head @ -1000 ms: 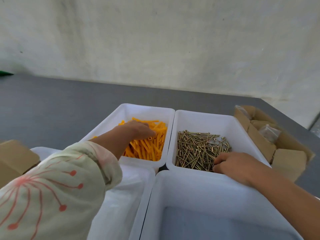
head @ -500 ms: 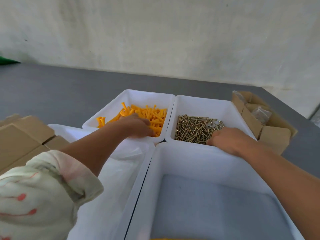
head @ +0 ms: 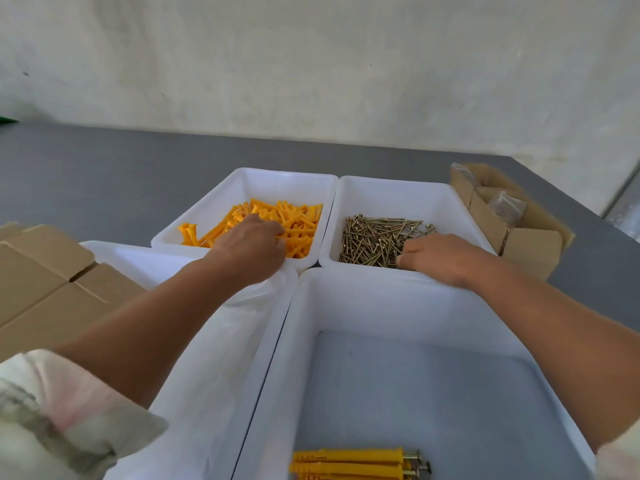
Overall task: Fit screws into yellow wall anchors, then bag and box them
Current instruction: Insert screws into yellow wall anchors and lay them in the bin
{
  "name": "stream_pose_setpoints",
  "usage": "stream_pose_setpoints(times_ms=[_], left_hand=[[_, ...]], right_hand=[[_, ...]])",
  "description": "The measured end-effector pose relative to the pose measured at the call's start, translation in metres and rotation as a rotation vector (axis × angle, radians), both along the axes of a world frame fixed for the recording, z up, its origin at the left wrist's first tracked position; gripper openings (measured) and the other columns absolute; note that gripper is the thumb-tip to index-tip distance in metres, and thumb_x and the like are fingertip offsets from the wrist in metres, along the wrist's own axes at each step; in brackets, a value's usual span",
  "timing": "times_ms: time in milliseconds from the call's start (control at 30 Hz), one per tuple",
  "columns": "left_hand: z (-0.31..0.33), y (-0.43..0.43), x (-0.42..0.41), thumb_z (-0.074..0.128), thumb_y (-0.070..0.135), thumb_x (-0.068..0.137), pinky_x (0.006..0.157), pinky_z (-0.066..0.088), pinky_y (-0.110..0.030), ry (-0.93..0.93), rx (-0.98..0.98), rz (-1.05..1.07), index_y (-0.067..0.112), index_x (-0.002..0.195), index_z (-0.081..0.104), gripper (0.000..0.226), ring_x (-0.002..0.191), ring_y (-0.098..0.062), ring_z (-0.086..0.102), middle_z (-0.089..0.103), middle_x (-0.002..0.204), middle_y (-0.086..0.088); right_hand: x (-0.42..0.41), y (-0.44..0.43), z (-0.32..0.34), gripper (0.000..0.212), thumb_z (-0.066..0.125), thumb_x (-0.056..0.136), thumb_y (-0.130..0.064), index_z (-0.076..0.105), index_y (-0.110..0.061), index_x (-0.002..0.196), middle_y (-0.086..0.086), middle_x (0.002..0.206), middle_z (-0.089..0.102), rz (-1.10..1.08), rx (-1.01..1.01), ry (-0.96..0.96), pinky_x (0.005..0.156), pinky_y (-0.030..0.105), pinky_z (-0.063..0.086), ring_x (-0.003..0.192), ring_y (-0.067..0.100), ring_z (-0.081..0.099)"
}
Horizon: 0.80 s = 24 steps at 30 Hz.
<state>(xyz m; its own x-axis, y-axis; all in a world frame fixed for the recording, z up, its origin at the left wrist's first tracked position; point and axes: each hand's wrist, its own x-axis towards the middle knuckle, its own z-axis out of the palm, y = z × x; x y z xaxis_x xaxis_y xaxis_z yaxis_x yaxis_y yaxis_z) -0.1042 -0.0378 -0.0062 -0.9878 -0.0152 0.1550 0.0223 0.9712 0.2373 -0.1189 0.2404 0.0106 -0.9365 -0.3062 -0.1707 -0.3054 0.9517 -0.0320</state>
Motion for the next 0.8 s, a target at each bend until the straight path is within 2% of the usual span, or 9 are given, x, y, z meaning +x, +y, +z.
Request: stream_pose_setpoints(times_ms=[67,133,233,300,433,567,633,700,800], left_hand=[[0.0,0.0,0.003,0.037,0.029,0.101,0.09,0.036,-0.033,0.017,-0.008,-0.015,0.025,0.133,0.055,0.037,0.118,-0.028,0.05,0.049,0.131,-0.008],[0.0,-0.001,0.007,0.037,0.025,0.1,0.088,0.038,-0.033,0.042,-0.027,-0.023,0.021,0.128,0.058,0.036,0.115,-0.029,0.051,0.052,0.127,-0.009],[0.001,-0.001,0.011,0.039,0.017,0.097,0.088,0.04,-0.033,0.097,-0.039,-0.016,0.016,0.122,0.063,0.034,0.113,-0.028,0.053,0.056,0.125,-0.009],[0.001,-0.001,0.013,0.042,0.011,0.094,0.085,0.041,-0.032,0.13,-0.041,-0.004,0.012,0.118,0.065,0.033,0.111,-0.028,0.055,0.059,0.123,-0.01],[0.001,-0.002,0.014,0.045,0.006,0.09,0.08,0.041,-0.032,0.182,-0.031,0.006,0.011,0.111,0.068,0.031,0.106,-0.029,0.056,0.061,0.118,-0.009],[0.0,-0.004,0.015,0.047,0.004,0.088,0.082,0.042,-0.032,0.243,0.017,-0.004,0.016,0.114,0.071,0.037,0.105,-0.03,0.058,0.064,0.116,-0.008],[0.001,-0.005,0.016,0.049,0.003,0.089,0.083,0.043,-0.03,0.286,0.052,-0.004,0.016,0.114,0.072,0.036,0.104,-0.03,0.059,0.066,0.114,-0.009],[0.002,-0.006,0.017,0.05,0.002,0.087,0.083,0.044,-0.031,0.318,0.078,-0.001,0.015,0.112,0.072,0.036,0.103,-0.03,0.06,0.066,0.112,-0.009],[0.006,-0.007,0.018,0.051,-0.003,0.082,0.08,0.041,-0.028,0.37,0.103,0.006,0.013,0.11,0.073,0.039,0.101,-0.03,0.06,0.067,0.109,-0.01]], right_hand=[[0.0,0.0,0.001,0.032,0.034,0.105,-0.029,0.06,-0.018,0.12,-0.003,0.12,0.056,0.029,-0.039,-0.038,0.078,0.028,0.03,0.107,0.015,0.046],[0.0,0.002,0.0,0.034,0.035,0.104,-0.036,0.066,-0.027,0.115,-0.009,0.122,0.059,-0.012,-0.158,-0.107,0.084,0.029,0.031,0.114,0.015,0.049],[0.005,0.001,0.003,0.038,0.04,0.099,-0.052,0.07,-0.033,0.112,-0.003,0.129,0.06,-0.138,-0.327,-0.164,0.09,0.032,0.034,0.118,0.02,0.051],[0.006,0.0,0.004,0.044,0.041,0.099,-0.052,0.068,-0.026,0.121,0.002,0.136,0.057,-0.154,-0.307,-0.164,0.094,0.034,0.034,0.125,0.024,0.049],[0.008,-0.004,0.006,0.043,0.041,0.101,-0.039,0.065,-0.005,0.112,0.012,0.12,0.064,-0.092,-0.273,-0.166,0.097,0.038,0.039,0.117,0.03,0.055],[0.007,-0.003,0.006,0.045,0.042,0.101,-0.037,0.062,-0.002,0.121,0.016,0.128,0.06,-0.105,-0.291,-0.158,0.1,0.038,0.038,0.119,0.03,0.052],[0.006,-0.003,0.004,0.046,0.043,0.1,-0.04,0.066,-0.002,0.111,0.014,0.122,0.063,-0.112,-0.297,-0.155,0.091,0.036,0.04,0.114,0.028,0.055],[0.004,-0.003,0.003,0.046,0.044,0.099,-0.045,0.068,-0.005,0.096,0.01,0.106,0.066,-0.131,-0.283,-0.159,0.077,0.032,0.039,0.099,0.024,0.058],[0.002,-0.002,0.002,0.042,0.045,0.099,-0.045,0.065,-0.01,0.087,0.003,0.092,0.062,-0.125,-0.273,-0.134,0.069,0.028,0.037,0.089,0.019,0.055]])
